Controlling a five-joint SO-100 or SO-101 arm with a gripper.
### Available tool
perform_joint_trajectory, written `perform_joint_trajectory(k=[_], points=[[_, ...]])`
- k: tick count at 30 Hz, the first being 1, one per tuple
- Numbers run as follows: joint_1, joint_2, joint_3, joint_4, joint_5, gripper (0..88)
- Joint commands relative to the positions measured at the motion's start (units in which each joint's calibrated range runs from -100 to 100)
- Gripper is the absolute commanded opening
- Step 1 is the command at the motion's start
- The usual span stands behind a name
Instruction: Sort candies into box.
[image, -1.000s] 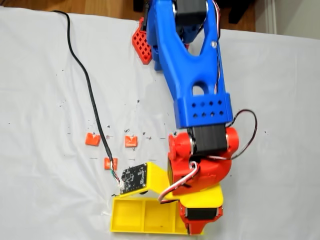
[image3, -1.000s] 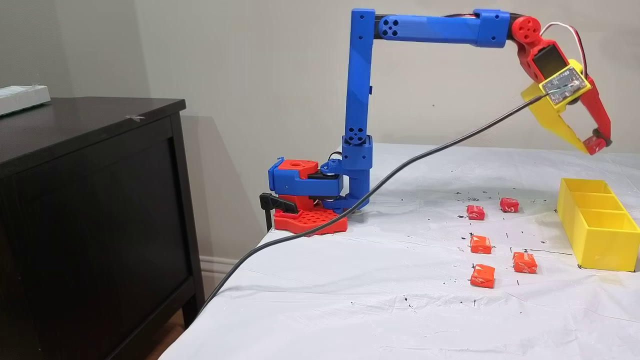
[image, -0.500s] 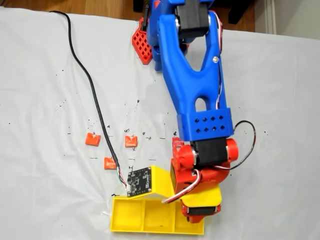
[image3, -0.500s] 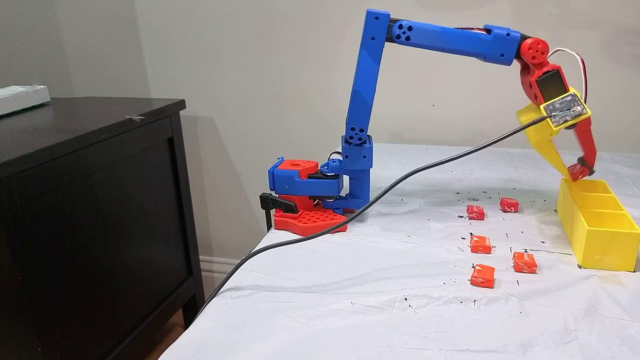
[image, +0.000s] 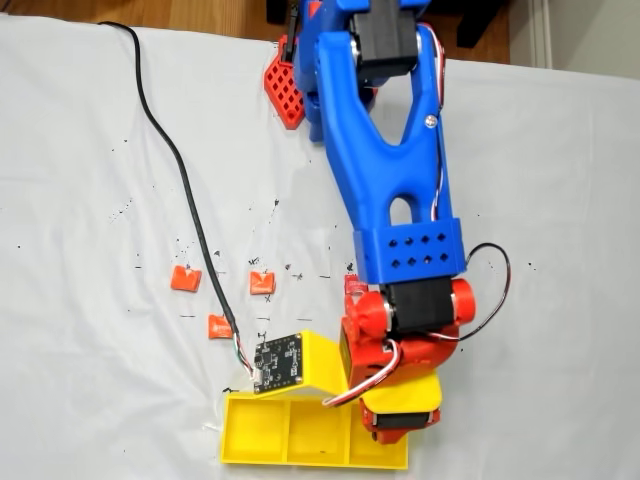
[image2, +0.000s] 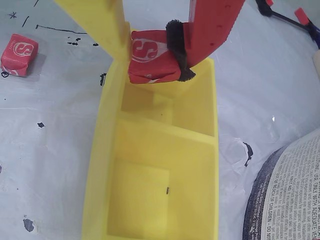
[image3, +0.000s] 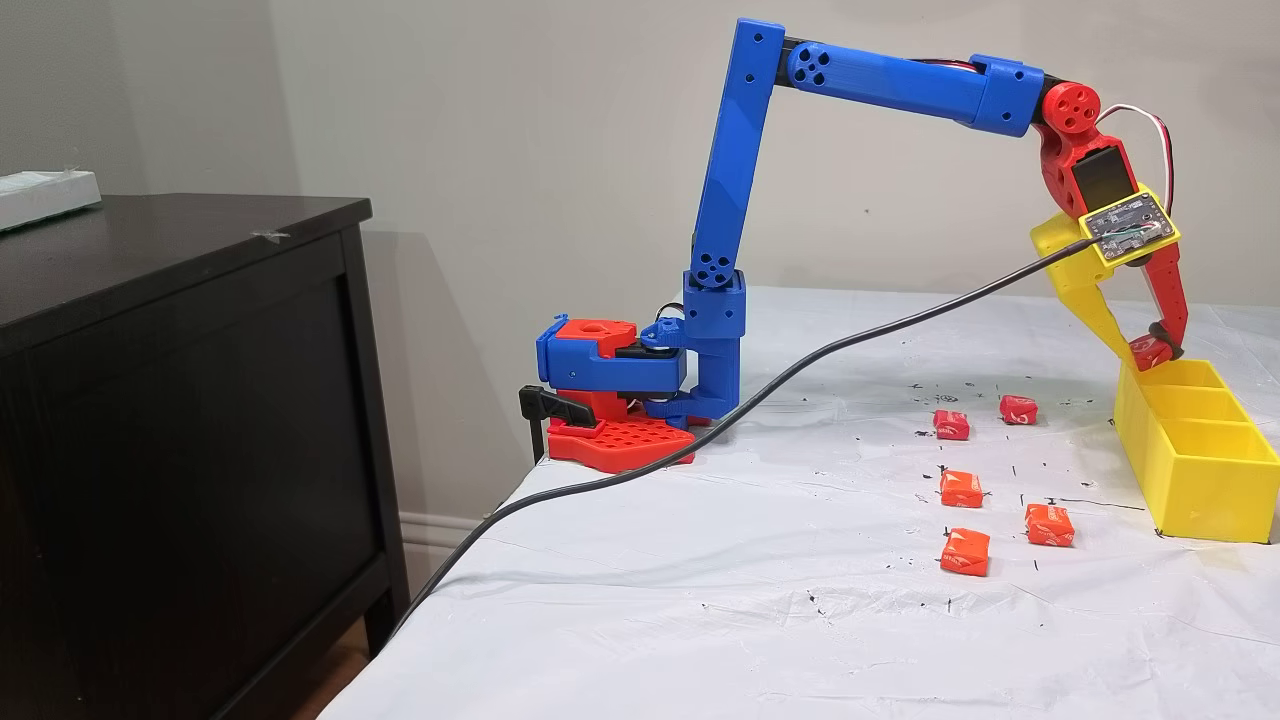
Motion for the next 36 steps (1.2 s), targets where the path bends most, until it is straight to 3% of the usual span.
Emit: perform_joint_trajectory(k=[1,8,12,17,23,36], points=[[0.1,-0.4,-5.8,2.2,-0.1,15.4],[0.2,-0.7,-6.1,3.4,0.1,29.2],[0.2,-1.4,-6.1,3.6,0.1,29.7],[0.4,-2.9,-6.1,4.0,0.3,23.1],[0.6,-6.3,-7.1,6.5,-0.1,0.7],[-1.2,-13.8,-6.0,21.6,1.2,0.2]])
